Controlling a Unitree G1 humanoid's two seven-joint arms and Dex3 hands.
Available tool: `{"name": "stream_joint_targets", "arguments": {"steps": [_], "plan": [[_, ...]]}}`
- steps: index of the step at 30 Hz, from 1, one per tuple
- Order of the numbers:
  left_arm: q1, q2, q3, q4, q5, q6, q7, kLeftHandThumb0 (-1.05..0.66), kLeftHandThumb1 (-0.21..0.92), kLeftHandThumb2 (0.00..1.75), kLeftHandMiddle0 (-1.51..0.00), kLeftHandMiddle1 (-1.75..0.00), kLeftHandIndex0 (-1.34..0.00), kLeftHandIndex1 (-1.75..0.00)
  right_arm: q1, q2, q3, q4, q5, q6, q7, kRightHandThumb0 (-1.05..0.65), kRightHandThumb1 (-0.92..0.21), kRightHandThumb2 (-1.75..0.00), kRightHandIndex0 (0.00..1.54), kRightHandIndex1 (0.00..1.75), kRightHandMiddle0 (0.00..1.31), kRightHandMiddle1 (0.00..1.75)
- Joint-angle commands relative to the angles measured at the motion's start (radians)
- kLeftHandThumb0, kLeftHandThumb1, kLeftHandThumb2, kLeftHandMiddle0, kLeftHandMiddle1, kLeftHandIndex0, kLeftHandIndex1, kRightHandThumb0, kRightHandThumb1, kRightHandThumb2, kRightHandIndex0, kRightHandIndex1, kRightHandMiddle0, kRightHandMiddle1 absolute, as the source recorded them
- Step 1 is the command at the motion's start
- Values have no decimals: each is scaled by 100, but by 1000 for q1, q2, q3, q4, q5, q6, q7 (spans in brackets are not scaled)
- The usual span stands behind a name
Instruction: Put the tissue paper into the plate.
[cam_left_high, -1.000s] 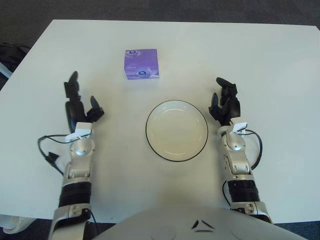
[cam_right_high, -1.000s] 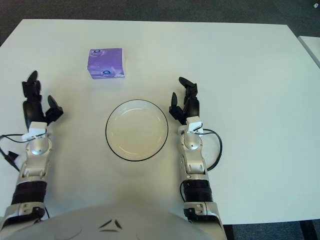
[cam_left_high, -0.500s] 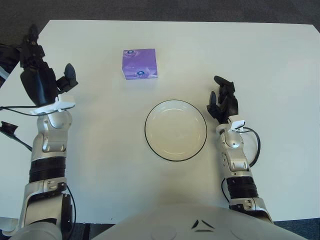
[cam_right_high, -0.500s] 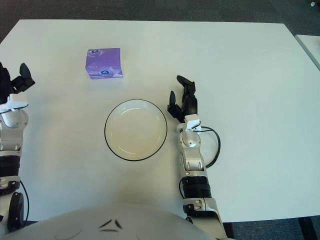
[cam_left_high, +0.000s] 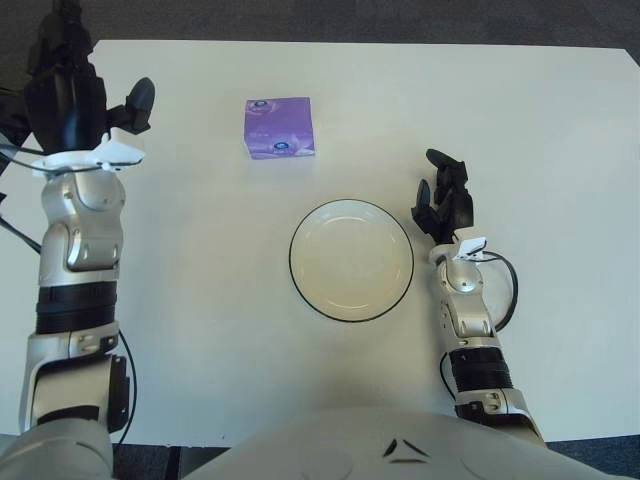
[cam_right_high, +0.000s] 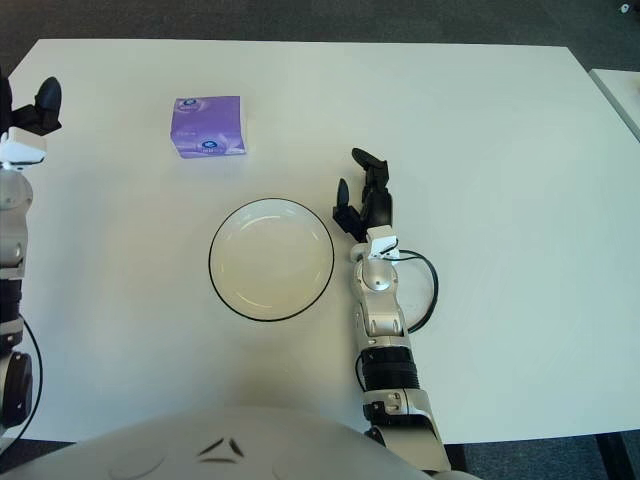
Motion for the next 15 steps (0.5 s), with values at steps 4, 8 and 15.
{"name": "stream_joint_targets", "arguments": {"steps": [4, 8, 15], "plan": [[-35, 41, -85, -54, 87, 21, -57, -93, 92, 79, -9, 0, 0, -23, 50, 7, -8, 112, 9, 57, -9, -55, -92, -69, 46, 1, 0, 86], [-40, 68, -101, -46, 49, -32, -109, -99, 92, 65, -3, 0, 0, -9, 42, 8, -8, 123, 9, 52, -14, -55, -92, -68, 46, 1, 0, 86], [-145, 119, -202, 102, 101, -133, -142, -104, 92, 49, 0, 0, 0, -1, 24, 7, -11, 147, 13, 46, -18, -55, -92, -66, 46, 1, 0, 85]]}}
